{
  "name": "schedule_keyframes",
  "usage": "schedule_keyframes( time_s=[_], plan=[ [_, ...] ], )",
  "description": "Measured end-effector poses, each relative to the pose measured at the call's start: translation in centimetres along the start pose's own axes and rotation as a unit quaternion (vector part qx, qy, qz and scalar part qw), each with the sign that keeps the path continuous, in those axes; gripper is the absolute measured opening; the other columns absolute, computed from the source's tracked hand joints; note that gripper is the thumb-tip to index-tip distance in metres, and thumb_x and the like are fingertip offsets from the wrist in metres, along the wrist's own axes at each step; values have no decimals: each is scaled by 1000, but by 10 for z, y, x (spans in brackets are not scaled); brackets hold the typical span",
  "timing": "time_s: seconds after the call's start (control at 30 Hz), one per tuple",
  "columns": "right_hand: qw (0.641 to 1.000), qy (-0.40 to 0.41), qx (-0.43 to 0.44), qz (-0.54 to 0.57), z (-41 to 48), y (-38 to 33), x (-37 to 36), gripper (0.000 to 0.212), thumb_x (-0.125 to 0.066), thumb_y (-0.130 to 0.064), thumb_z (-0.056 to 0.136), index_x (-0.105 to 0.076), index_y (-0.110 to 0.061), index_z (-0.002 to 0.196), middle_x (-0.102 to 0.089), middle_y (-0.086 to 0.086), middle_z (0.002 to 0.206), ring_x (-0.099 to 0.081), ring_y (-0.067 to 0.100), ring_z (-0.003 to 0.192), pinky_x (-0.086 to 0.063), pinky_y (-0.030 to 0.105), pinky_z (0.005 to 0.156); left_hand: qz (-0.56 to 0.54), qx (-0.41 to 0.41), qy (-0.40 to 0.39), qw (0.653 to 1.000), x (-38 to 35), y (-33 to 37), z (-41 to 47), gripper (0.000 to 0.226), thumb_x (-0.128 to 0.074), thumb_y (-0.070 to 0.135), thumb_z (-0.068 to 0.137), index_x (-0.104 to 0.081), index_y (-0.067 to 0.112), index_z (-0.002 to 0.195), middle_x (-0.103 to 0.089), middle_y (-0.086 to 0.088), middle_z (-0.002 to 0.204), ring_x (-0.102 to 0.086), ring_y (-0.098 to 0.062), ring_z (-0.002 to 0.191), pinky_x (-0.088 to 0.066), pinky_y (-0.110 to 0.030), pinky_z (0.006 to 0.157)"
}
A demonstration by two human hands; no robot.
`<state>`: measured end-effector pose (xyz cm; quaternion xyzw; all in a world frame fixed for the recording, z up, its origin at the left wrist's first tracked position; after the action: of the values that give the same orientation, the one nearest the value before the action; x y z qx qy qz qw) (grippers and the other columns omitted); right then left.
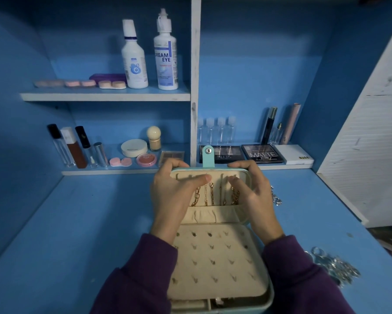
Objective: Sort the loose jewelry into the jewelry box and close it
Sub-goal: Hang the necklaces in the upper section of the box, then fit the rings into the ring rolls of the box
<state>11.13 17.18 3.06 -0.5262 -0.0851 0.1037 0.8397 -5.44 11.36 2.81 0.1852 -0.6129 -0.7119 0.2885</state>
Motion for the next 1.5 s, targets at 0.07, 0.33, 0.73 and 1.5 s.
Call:
schedule_keyframes(
  time_s=[0.07,0.33,0.73,1.5],
  plan=[
    [1000,-3,-4,-8,1,2,0,16,-57,-3,86,-59,-14,97,-62,-21,72,-53,-4,61,-42,12,56,9,1,-4,1000,1,-5,0,43,-90,24,58,-59,26,88,-70,1,89,-69,-12,74,-59,-36,67],
    [992,-25,-106,-57,0,29,2,33,-57,-45,83,-56,-37,115,-58,-4,114,-55,18,107,-46,38,92,-46,32,-70,996,19,-27,-2,33,-58,43,86,-50,35,118,-58,5,112,-58,-3,99,-48,-14,72],
    [894,-330,16,-303,-29,-9,-10,28,-61,-60,74,-66,-36,88,-58,-21,101,-43,1,112,-32,24,98,38,24,-92,995,29,-73,12,26,-45,16,100,-50,30,122,-60,10,98,-59,-5,100,-45,-14,78],
    [946,-162,51,-276,9,-34,13,30,-81,-37,67,-60,-20,79,-60,-7,85,-56,10,85,-46,29,78,-97,-42,-41,994,36,-63,3,23,-48,22,98,-69,27,88,-70,11,93,-62,-6,97,-42,-22,85]
  ],
)
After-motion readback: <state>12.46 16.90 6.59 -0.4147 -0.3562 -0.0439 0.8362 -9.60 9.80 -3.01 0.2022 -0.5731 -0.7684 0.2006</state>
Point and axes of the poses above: each hand's wrist, its own z-axis towards the middle knuckle, its own x-axis out of the back of the hand, y = z × x, the point moved 7 cm from there along z, towards the middle knuckle
